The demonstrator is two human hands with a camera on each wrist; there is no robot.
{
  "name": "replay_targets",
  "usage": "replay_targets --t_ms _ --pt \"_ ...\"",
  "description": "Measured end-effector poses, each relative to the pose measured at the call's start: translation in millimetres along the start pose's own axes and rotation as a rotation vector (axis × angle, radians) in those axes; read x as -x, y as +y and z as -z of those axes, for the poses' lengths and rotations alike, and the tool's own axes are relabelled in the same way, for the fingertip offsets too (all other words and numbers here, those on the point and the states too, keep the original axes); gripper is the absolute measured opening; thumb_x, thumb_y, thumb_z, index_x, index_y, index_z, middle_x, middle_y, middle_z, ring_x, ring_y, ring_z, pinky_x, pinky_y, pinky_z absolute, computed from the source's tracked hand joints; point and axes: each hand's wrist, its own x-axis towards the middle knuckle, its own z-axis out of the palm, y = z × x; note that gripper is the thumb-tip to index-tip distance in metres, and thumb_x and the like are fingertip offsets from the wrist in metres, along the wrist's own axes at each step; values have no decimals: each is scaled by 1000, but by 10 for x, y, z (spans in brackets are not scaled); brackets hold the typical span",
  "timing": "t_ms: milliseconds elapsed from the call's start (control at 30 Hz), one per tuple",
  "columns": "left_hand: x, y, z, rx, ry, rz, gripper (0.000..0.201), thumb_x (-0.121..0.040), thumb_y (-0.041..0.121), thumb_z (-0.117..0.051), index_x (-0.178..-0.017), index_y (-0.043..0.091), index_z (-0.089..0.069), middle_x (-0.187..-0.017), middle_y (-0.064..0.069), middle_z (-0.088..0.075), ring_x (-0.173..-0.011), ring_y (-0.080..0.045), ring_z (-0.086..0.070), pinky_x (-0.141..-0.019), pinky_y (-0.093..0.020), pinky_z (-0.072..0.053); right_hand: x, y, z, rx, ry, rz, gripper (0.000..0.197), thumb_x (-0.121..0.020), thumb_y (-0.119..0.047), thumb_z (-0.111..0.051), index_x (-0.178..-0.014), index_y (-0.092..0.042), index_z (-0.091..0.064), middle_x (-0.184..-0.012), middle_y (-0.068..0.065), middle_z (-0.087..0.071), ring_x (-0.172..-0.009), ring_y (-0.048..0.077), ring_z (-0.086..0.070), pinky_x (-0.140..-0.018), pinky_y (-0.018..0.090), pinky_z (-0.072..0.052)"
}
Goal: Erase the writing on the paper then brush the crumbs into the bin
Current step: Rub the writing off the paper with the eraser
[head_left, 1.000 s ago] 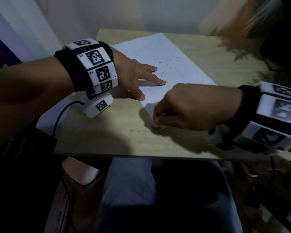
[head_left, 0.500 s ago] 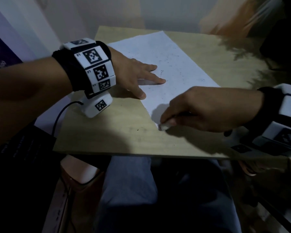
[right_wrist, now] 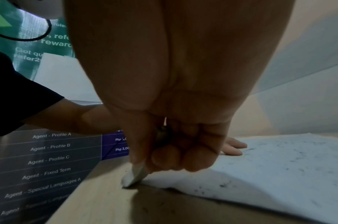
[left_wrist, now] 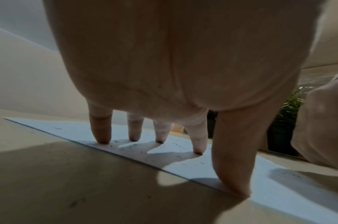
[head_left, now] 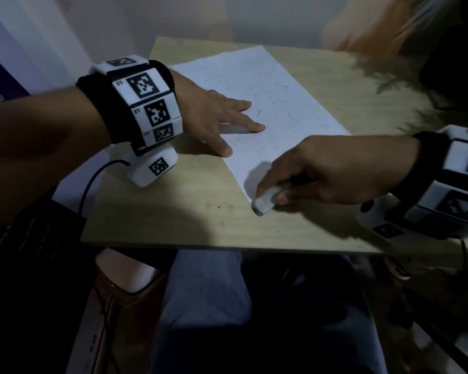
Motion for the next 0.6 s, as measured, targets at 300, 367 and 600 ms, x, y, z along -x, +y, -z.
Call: replay_targets --t_ms 300,367,600 --pt "-29 -24 -11 2 11 -9 77 -99 51 -55 -153 61 -1 -168 12 19 -157 -21 6 -126 -50 -1 -170 66 -20 56 186 21 27 -94 -34 -63 -120 -34 -70 -101 -19 -71 -83 -3 -59 -78 9 -42" --pt "-23 -28 -12 10 11 -10 77 -100 50 -56 -153 61 -1 -168 13 19 -157 -21 5 -126 -50 -2 -106 64 -28 32 79 39 25 -95 -31 -65 -119 -37 -70 -103 -18 -71 -89 -1 -62 -79 9 -42" --pt "-26 -16 -19 23 18 -23 76 -99 50 -57 -153 61 -5 -169 10 17 -157 -22 7 -124 -48 1 -262 94 83 49 236 14 29 -91 -41 -57 -118 -36 -68 -82 -23 -63 -74 -9 -55 -70 7 -38"
